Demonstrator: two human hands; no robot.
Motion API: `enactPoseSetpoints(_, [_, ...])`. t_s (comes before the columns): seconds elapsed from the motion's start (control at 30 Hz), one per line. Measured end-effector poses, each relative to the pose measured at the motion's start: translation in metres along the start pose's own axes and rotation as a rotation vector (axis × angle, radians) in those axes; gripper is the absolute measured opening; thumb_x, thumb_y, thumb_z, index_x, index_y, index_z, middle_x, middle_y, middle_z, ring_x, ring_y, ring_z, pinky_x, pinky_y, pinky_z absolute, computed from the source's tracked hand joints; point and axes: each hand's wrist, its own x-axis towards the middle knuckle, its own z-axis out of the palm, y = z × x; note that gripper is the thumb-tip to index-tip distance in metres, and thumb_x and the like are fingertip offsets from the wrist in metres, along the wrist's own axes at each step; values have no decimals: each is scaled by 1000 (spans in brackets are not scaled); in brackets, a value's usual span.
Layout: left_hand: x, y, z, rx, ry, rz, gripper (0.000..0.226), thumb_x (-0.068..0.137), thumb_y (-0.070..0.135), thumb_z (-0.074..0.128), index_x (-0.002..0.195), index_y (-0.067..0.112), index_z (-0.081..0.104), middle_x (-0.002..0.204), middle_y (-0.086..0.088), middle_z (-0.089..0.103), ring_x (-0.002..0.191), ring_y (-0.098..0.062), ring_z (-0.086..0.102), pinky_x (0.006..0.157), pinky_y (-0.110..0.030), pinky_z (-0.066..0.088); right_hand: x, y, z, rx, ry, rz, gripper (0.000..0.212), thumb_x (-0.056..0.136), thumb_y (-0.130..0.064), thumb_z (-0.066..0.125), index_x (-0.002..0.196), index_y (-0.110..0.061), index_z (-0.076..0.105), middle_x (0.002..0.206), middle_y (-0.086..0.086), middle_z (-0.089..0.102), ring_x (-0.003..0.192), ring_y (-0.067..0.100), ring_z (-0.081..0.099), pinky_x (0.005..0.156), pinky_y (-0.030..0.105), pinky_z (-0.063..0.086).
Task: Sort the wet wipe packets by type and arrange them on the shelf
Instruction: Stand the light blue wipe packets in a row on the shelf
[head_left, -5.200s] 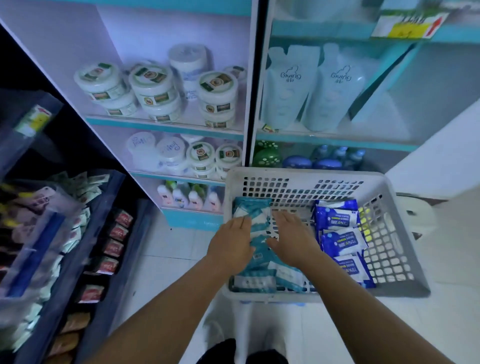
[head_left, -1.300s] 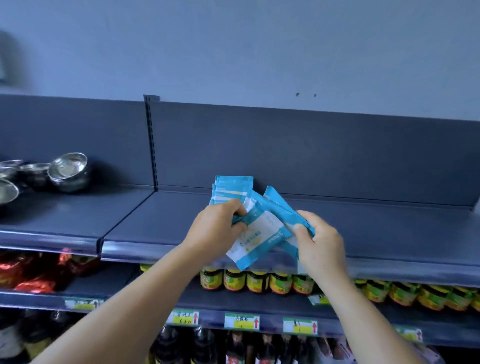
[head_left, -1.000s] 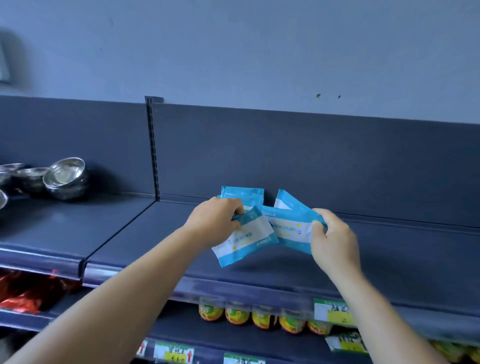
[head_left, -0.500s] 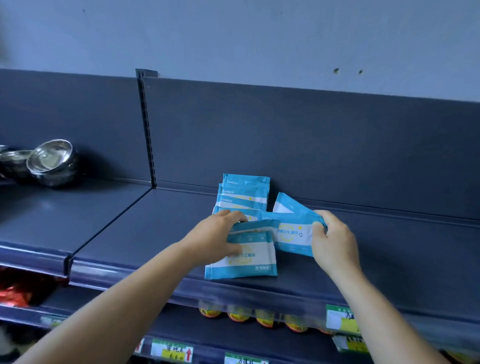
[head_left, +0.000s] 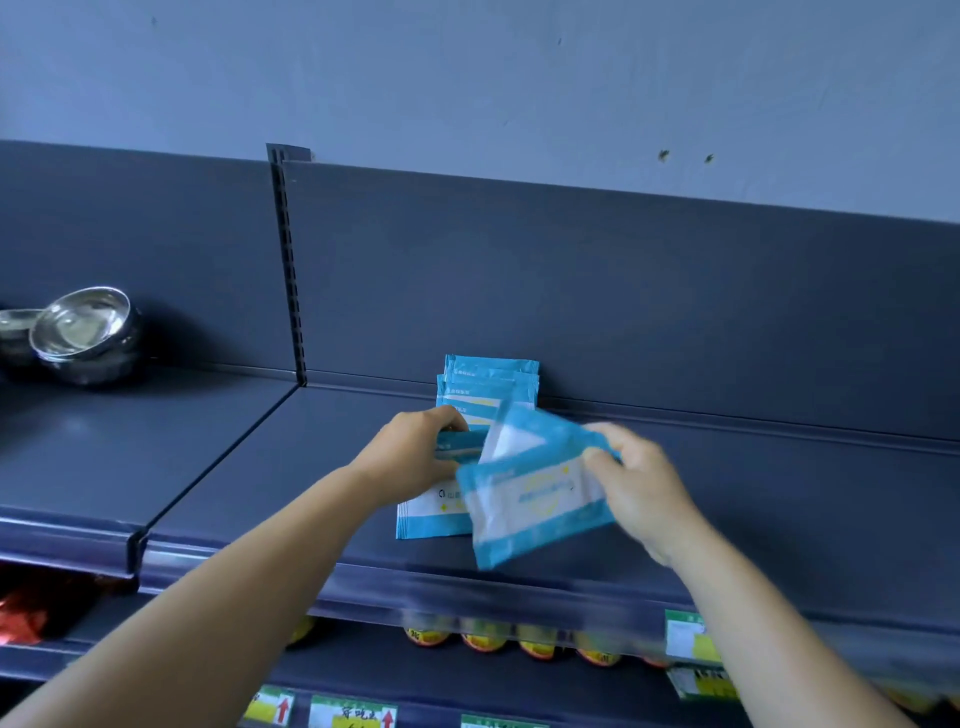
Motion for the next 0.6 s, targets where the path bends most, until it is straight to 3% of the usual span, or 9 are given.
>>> enactPoseSetpoints(0.13, [-2, -4, 1, -146, 22, -2, 23, 79, 22, 71, 96, 28, 56, 91, 8, 62, 81, -15, 58, 65, -22, 46, -3, 10, 33, -201, -122, 46, 29, 93, -10, 41, 93, -28, 63, 85, -7, 69, 77, 14, 64, 66, 27, 49])
enactPoseSetpoints(0.27, [-11, -4, -5, -446, -55, -96, 11, 95, 28, 54, 105, 27, 58, 102, 4, 66, 92, -16, 63, 79, -27, 53, -1, 17, 51, -307, -48, 53, 28, 96, -15, 36, 107, -25, 61, 89, -3, 67, 75, 14, 60, 53, 22, 40])
enactPoseSetpoints(0.3, [-15, -4, -6, -536, -112, -114, 20, 94, 36, 55, 112, 28, 56, 107, 2, 65, 95, -15, 64, 85, -30, 54, -2, 18, 54, -330, -19, 48, 29, 97, -15, 36, 110, -24, 60, 90, -3, 66, 74, 13, 59, 51, 20, 37])
enactPoseSetpoints(0.37, [-24, -4, -5, -619, -246, -111, 65, 75, 49, 71, 130, 33, 40, 119, 4, 59, 105, -11, 61, 91, -31, 52, -3, 18, 62, -348, 21, 33, 28, 97, -15, 36, 110, -24, 58, 91, -4, 64, 74, 12, 56, 50, 18, 34])
enactPoseSetpoints(0.43, [-29, -3, 1, -511, -312, -66, 107, 55, 49, 84, 139, 43, 19, 134, 6, 44, 118, -13, 52, 98, -34, 48, -1, 19, 70, -378, 39, -7, 28, 97, -14, 37, 113, -20, 58, 98, -1, 63, 80, 15, 54, 59, 23, 35])
enactPoseSetpoints(0.5, [-32, 0, 6, -391, -285, -39, 118, 58, 34, 87, 141, 48, 6, 136, 8, 35, 117, -13, 50, 96, -31, 49, 1, 19, 74, -383, 24, -37, 28, 97, -15, 39, 117, -18, 58, 109, 1, 60, 86, 13, 51, 67, 24, 35])
enactPoseSetpoints(0.6, [-34, -2, 7, -452, -249, -28, 113, 69, 15, 83, 141, 51, 4, 121, 7, 54, 101, -11, 62, 83, -26, 55, 4, 20, 70, -199, 52, 17, 25, 94, -19, 50, 118, -23, 53, 120, -3, 47, 92, 5, 51, 68, 12, 36])
